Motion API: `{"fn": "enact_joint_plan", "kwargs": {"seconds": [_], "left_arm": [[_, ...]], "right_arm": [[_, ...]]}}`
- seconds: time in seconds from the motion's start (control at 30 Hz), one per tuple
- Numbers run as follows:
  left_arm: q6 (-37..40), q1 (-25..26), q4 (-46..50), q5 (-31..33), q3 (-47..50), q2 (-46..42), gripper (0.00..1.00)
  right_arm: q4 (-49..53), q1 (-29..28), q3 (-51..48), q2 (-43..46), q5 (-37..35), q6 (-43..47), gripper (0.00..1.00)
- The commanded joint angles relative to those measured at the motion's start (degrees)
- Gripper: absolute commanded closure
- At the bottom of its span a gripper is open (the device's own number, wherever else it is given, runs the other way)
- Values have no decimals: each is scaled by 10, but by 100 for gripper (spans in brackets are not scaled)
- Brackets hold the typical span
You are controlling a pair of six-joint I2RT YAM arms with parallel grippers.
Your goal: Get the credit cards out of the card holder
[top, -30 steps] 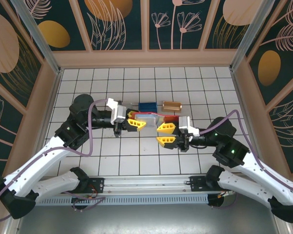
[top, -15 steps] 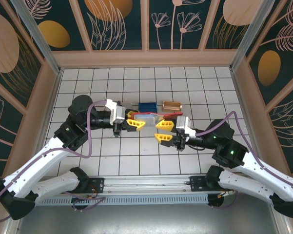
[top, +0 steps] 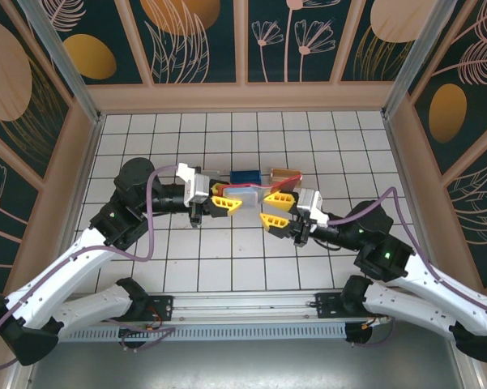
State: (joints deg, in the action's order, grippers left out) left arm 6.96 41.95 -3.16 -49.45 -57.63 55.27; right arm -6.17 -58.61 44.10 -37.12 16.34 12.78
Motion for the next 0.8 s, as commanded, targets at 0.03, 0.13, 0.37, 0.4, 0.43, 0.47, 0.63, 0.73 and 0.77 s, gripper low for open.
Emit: {"fn": "enact_joint_plan", "kwargs": {"seconds": [0.03,0.13,0.37,0.4,0.43,0.47,0.63,0.73,0.77], "left_arm": [[-19,2,-3,-4,0,2,100],[-30,2,-2,3,-1,5,100],[-56,3,-7,8,1,15,100],[-59,2,-9,8,1,14,100],[-60,3,-10,8,4,13,100],[-64,3,-12,7,7,12,100],[-99,3,-38,9,38,7,100],[-129,3,-64,7,65,1,100],[-140,3,-75,7,75,-1,100]], "right_arm": [[-37,-3,-12,-5,1,-8,65],[-36,-3,-13,-4,12,-12,66],[-39,-3,-20,-5,8,-32,66],[-41,-3,-22,-3,-1,-35,66],[-42,-4,-26,1,-10,-38,66],[-43,-3,-29,4,-16,-41,65],[-40,-3,-49,10,-58,-70,64],[-36,-3,-58,14,-82,-89,64],[-37,-3,-62,17,-83,-93,63]]}}
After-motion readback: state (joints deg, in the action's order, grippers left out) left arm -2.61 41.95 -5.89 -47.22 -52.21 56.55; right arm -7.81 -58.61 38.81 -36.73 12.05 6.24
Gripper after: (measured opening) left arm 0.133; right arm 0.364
